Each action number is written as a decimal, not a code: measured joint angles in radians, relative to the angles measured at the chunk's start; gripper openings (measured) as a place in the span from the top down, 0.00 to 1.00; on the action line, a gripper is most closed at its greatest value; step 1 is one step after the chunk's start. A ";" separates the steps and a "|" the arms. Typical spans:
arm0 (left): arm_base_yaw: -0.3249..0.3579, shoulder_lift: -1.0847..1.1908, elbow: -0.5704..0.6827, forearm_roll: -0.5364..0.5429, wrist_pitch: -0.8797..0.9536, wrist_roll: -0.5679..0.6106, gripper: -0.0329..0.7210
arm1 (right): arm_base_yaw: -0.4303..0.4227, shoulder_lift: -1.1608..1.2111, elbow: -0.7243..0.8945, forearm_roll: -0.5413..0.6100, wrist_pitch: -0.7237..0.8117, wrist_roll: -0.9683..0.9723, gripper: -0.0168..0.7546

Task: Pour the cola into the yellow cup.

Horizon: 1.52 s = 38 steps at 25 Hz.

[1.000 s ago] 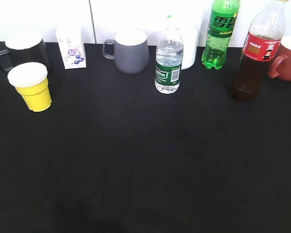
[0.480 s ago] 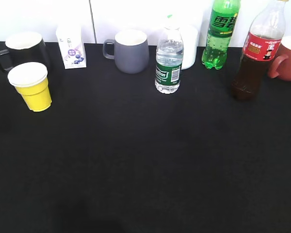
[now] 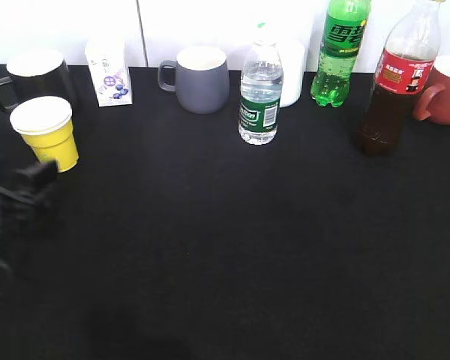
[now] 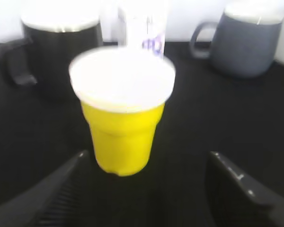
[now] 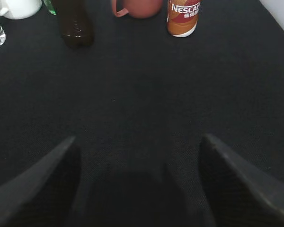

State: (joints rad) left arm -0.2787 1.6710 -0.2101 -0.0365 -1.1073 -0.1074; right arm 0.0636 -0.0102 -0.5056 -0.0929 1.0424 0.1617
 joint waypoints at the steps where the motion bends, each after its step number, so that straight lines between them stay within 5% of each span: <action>1: 0.000 0.062 -0.022 -0.001 -0.028 -0.011 0.13 | 0.000 0.000 0.000 0.000 0.000 0.000 0.22; 12: 0.087 0.392 -0.381 0.112 -0.047 -0.025 0.11 | 0.000 0.000 0.000 0.000 0.000 0.000 0.22; 18: 0.091 0.398 -0.384 0.138 -0.051 -0.025 0.37 | 0.000 0.000 0.000 0.000 0.000 0.000 0.22; 23: 0.088 0.349 -0.282 0.339 -0.105 -0.034 0.38 | 0.000 0.000 0.000 0.000 0.000 0.000 0.22; 26: 0.059 0.224 -0.272 0.542 -0.102 -0.115 0.38 | 0.000 0.000 0.000 0.000 0.000 0.000 0.22; 32: -0.080 0.015 -0.271 0.726 -0.006 -0.192 0.38 | 0.000 0.000 0.000 0.000 0.000 0.000 0.22; 38: -0.116 0.015 -0.271 0.774 0.019 -0.213 0.38 | 0.000 0.000 0.000 0.005 0.000 0.000 0.22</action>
State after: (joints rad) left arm -0.3950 1.6857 -0.4813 0.7379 -1.0882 -0.3202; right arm 0.0636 -0.0102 -0.5056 -0.0882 1.0424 0.1617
